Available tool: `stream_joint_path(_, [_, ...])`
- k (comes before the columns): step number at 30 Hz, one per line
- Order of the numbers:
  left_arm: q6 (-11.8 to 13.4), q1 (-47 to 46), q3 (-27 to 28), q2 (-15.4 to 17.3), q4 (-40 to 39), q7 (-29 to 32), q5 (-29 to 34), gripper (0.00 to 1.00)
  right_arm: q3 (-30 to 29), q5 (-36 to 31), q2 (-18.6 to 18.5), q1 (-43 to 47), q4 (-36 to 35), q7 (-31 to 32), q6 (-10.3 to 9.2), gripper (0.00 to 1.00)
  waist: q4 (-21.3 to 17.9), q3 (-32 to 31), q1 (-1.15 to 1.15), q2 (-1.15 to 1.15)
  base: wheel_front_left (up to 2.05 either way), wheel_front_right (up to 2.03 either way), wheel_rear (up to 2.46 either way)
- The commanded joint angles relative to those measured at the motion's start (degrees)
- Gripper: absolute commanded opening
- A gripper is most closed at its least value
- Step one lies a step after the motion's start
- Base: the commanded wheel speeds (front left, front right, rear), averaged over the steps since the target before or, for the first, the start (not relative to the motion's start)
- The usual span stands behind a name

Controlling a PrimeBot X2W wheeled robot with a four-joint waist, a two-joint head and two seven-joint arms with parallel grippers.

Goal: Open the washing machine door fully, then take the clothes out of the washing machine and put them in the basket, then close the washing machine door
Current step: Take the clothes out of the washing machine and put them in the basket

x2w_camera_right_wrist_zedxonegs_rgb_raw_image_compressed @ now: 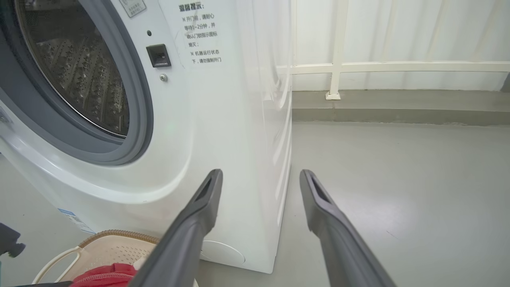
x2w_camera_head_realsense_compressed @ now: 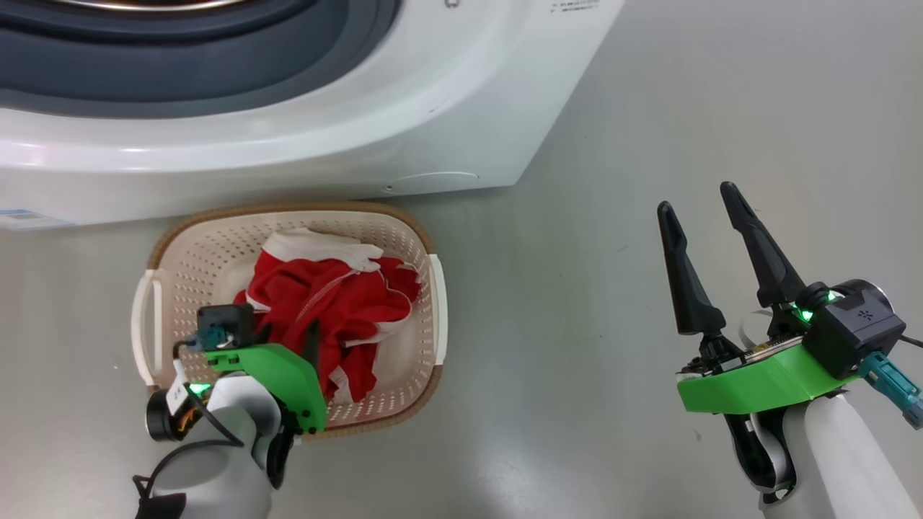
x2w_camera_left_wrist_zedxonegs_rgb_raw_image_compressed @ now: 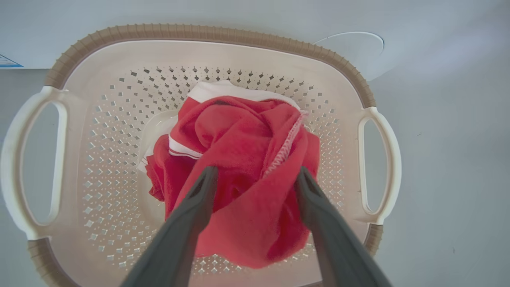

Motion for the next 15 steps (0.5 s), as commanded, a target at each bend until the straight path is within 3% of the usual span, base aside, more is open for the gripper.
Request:
stream_joint_path(1, [0.4, -0.3, 0.8, 1.6, -0.6, -1.1, 0.1, 1.00, 1.2, -0.5, 0.1, 0.1, -1.1, -0.4, 0.28, 1.00, 0.7, -0.7, 0.00, 0.00, 0.00, 0.00, 0.00])
stream_joint_path(10, [1.0, 2.8, -0.5, 1.6, -5.1, -4.4, -3.4, 1.00, 0.7, -1.3, 0.1, 1.0, 0.0, -0.4, 0.28, 1.00, 3.4, -6.2, 0.00, 0.00, 0.00, 0.00, 0.00])
stream_joint_path(15, [1.5, 6.1, 0.9, 1.6, -14.1, -4.5, -2.0, 1.00, 0.2, -1.6, 0.1, 2.3, 0.7, -0.4, 0.28, 1.00, 4.6, -9.7, 0.00, 0.00, 0.00, 0.00, 0.00])
